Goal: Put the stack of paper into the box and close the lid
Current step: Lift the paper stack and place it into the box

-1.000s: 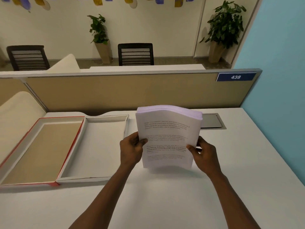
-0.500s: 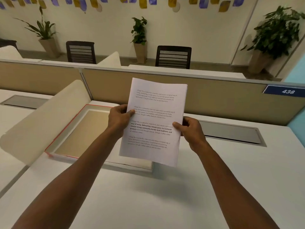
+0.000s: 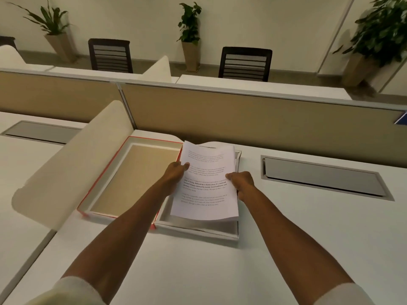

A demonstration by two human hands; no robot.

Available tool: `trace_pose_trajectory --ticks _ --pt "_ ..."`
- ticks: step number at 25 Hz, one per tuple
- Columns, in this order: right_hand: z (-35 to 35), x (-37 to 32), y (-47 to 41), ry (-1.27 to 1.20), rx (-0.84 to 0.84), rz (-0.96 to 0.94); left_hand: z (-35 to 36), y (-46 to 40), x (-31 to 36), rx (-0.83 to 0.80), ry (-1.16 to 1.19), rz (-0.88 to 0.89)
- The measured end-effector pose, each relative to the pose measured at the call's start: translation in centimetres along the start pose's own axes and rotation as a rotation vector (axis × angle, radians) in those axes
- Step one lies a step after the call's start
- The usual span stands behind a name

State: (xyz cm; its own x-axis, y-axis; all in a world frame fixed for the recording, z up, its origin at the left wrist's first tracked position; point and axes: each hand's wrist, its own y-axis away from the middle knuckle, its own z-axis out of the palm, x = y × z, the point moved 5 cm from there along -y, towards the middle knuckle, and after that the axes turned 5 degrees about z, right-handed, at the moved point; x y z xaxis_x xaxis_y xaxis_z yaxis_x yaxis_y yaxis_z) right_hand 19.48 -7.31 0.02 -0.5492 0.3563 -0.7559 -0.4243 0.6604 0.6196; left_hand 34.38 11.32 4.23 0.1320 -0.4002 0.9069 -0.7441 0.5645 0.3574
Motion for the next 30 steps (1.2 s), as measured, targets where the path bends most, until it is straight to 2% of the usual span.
trace_pose_trajectory --ticks 6,10,15,20,25,28,30 --pt "2.7 2.0 -1.2 0.213 0.197 -0.017 0.8 -3.4 -2.8 -0.223 0.170 -0.029" --pt "3.9 1.6 -0.8 0.366 0.348 -0.047 1.3 -4.7 -3.3 -0.229 0.112 0.010" --pt "5.0 1.7 -0.2 0.497 0.391 -0.066 0.5 -5.0 -4.1 -0.099 -0.276 0.034" --pt "6.1 2.4 0.5 0.600 0.390 -0.111 0.9 -4.8 -5.1 -0.070 -0.362 0.078" --pt "7.1 3.8 1.7 0.743 0.398 -0.159 -0.2 -3.5 -5.7 0.134 -0.538 0.277" --pt "7.4 4.2 1.8 0.818 0.386 -0.150 0.8 -2.6 -6.4 0.016 -0.628 0.373" --pt "8.1 4.1 2.2 0.984 0.424 -0.202 1.4 -2.0 -7.4 -0.109 -0.732 0.410"
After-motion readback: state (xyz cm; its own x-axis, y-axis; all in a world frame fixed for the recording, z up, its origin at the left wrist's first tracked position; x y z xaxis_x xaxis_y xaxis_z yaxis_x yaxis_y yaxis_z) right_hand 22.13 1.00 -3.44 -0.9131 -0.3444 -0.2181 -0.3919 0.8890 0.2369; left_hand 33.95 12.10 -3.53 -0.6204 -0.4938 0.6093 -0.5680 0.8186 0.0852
